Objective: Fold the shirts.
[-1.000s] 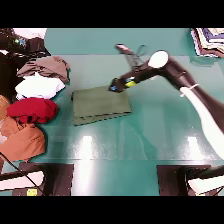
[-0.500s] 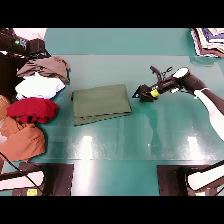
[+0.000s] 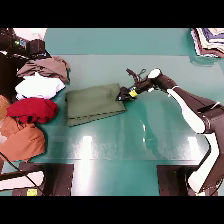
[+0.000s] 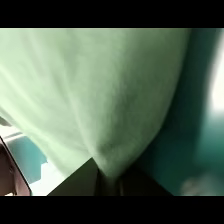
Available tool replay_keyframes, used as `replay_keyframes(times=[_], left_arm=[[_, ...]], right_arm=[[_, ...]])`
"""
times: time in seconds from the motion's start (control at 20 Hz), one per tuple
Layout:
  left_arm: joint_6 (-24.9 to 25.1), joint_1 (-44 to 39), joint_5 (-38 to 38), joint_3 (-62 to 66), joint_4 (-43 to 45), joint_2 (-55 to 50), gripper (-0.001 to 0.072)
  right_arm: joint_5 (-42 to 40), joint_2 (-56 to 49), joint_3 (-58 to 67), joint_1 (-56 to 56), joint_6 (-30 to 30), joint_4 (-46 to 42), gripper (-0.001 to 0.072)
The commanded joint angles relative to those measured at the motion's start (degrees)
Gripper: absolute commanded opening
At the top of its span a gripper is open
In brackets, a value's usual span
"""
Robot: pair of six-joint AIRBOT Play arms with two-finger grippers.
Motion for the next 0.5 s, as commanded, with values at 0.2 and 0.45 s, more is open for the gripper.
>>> replay_keyframes(times=[0.2,0.45], left_arm=[[0.33,-1.11,-2.38,0.02,0.07,0.00,0.0029],[1.55,-8.35,-0.68,0.02,0.07,-0.02,0.0029]], right_arm=[[-7.78,7.13,-1.66,-3.63,-0.26,-2.51,0.0018],[-14.03,25.70,-20.70,-20.35,0.07,-4.61,0.0018]])
